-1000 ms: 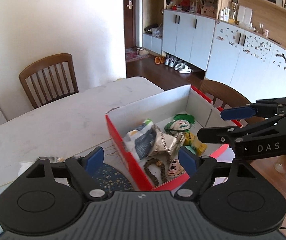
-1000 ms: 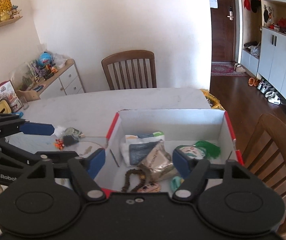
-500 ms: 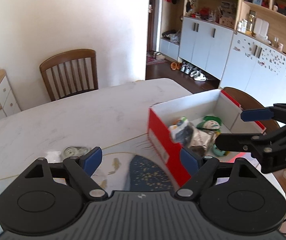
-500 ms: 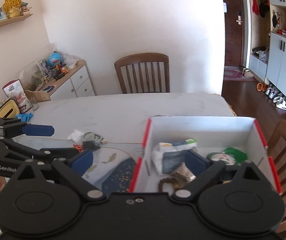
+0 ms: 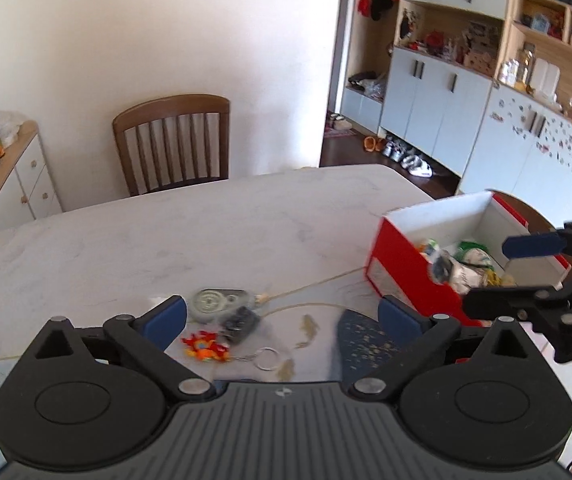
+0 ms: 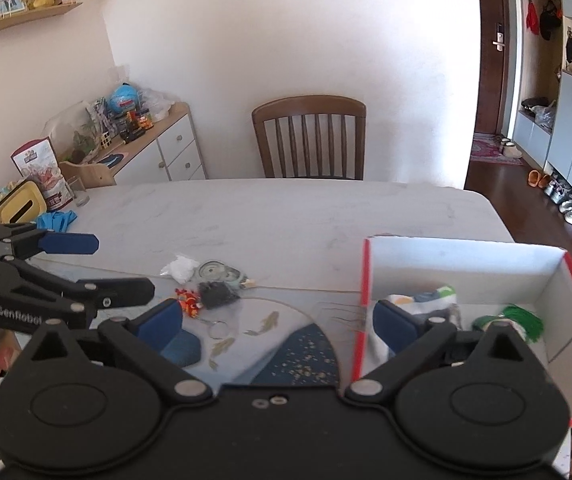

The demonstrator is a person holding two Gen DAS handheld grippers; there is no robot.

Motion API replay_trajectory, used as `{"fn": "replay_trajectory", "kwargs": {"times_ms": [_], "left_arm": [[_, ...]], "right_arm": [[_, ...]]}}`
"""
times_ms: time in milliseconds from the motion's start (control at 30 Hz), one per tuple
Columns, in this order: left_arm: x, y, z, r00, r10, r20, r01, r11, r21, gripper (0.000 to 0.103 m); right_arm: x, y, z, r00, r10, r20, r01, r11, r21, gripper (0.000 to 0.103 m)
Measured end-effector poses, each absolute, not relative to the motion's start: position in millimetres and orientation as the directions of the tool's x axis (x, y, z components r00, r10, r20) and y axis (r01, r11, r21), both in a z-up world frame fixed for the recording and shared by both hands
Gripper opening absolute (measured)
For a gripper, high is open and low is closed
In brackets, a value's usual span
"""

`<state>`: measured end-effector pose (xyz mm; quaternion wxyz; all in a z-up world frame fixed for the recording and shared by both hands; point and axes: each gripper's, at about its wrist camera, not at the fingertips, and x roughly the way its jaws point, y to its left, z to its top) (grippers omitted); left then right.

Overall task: Organize objects
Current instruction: 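Move both grippers back to the remaining items on the table, then close the left gripper on the white foam bag while the right grasps the black-filled bag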

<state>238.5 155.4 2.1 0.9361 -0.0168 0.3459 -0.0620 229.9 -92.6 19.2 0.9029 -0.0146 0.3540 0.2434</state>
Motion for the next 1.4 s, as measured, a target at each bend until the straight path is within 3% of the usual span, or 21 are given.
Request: {"fn": "replay_trajectory", "kwargs": {"times_ms": [433, 800, 933, 1100, 1400], "left_arm": [[272, 228, -34, 0.754, -0.025, -0.657, 0.015, 1.0, -0.021, 0.103], [285, 227, -87, 0.729, -0.042, -0.684, 0.083, 0.996, 0.027, 0.103], [293, 228, -99, 0.745, 0.013, -0.667, 0.054, 0.995, 0.08, 0.103], [313, 239, -114, 0.726, 0.017, -0.687, 0.037, 0.997, 0.064, 0.103], [347, 255, -140, 0.684, -0.005, -0.73, -0.042, 0.998, -0.047, 0.102]], "right_arm": [[248, -37, -2, 0.591, 0.428, -0.684, -0.505, 0.857, 0.099, 0.101], [284, -17, -28, 0.55, 0.404, -0.73, -0.483, 0.868, 0.116, 0.101], [295, -11, -38, 0.524, 0.424, -0.738, -0.509, 0.851, 0.127, 0.1], [295, 16, -54, 0.523, 0.426, -0.738, -0.601, 0.798, 0.034, 0.098], [315, 47, -92, 0.482, 0.405, -0.777, -0.626, 0.779, 0.017, 0.088]]}}
